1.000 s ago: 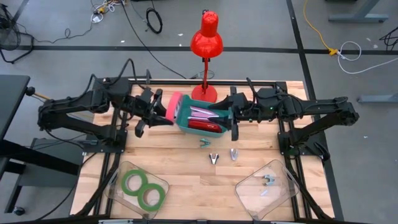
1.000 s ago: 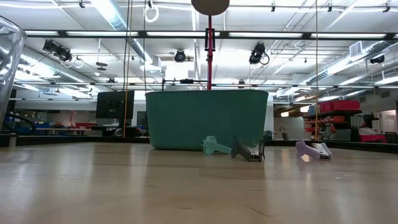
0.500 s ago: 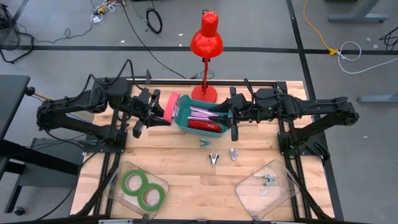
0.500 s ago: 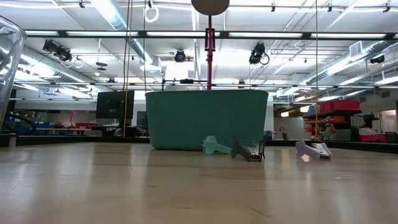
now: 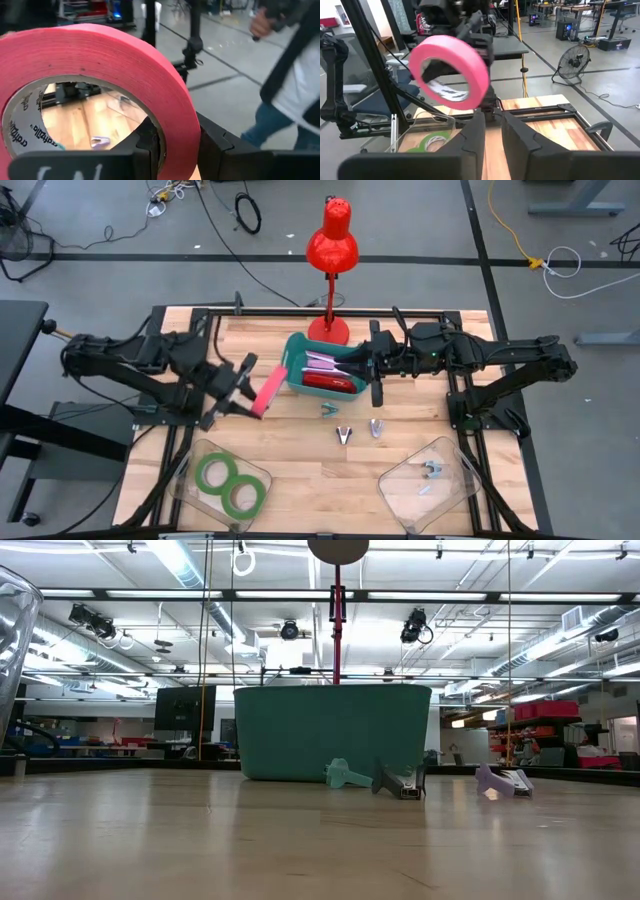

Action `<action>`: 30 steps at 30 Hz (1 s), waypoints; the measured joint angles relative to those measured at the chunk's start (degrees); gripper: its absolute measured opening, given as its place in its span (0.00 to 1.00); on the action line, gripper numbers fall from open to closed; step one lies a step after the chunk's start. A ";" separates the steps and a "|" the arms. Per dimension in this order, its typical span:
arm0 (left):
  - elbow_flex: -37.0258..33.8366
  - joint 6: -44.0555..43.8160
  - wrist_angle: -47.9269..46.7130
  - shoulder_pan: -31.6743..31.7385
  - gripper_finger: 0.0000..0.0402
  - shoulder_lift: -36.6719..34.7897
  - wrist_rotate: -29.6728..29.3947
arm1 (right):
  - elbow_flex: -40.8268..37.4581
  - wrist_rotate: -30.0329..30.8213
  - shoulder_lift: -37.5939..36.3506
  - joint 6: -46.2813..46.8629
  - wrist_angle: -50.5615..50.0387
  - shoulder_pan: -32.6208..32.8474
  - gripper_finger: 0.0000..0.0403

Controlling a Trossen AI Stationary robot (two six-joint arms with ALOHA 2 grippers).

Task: Pick and place Stapler, Stapler remover, tape
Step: Put the pink tape in the left transparent bin

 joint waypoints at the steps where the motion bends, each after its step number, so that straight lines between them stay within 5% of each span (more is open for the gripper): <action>1: 0.00 0.57 -0.50 -1.23 0.22 0.00 -0.60 | 0.00 0.00 0.00 -0.01 -0.20 0.00 0.15; 13: 0.00 1.76 -9.26 -13.81 0.22 0.13 -9.09 | 0.02 0.00 0.01 -0.37 -4.63 0.00 0.05; 30: 0.00 0.25 -18.69 -25.91 0.22 5.31 -11.71 | 0.02 -2.84 0.04 -4.62 -6.28 0.17 0.00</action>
